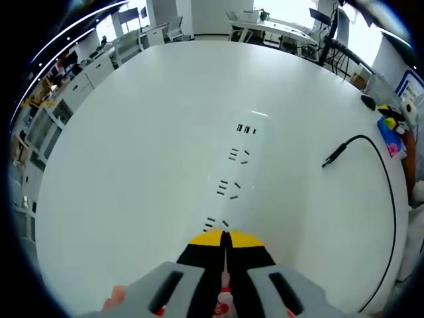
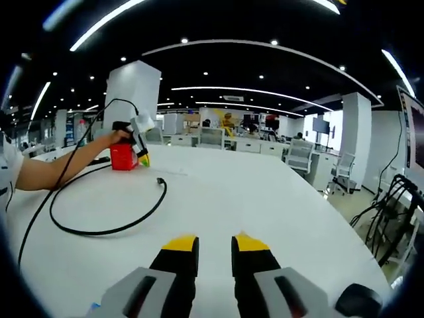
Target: Locate the USB plug end of the data cable currently connected to the USB port on the desk. Grip the plug, withdraw it from the port, and place it onto the desktop.
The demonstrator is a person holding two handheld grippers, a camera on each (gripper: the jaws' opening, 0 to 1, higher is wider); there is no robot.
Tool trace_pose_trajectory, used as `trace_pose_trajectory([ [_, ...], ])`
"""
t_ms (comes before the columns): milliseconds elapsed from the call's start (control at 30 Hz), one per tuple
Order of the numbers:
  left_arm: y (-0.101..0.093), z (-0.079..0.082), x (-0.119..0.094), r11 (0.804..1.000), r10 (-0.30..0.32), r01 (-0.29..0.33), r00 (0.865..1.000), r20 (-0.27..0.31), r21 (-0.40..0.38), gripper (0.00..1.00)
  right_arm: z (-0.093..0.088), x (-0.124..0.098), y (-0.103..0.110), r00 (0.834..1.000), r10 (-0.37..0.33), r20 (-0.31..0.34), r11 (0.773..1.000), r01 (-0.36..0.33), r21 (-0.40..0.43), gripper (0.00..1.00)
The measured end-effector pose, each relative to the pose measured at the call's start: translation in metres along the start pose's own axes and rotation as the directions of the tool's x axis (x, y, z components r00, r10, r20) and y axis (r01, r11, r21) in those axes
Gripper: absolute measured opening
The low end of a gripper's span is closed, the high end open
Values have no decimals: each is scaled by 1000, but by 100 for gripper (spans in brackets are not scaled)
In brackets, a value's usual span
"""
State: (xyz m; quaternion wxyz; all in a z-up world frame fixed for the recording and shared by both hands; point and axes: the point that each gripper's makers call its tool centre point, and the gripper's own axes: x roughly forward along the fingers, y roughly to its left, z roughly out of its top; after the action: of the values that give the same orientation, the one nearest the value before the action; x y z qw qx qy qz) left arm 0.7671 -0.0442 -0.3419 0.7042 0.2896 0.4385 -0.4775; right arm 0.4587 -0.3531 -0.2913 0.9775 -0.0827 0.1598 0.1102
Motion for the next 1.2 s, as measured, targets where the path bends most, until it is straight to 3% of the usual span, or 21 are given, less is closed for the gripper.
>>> trace_pose_trajectory([
  [1200, -2, 1, 0, 1000, 2, -2, 1000, 0, 0, 2, 0, -4, -7, 999, -46, 12, 999, 47, -13, 24],
])
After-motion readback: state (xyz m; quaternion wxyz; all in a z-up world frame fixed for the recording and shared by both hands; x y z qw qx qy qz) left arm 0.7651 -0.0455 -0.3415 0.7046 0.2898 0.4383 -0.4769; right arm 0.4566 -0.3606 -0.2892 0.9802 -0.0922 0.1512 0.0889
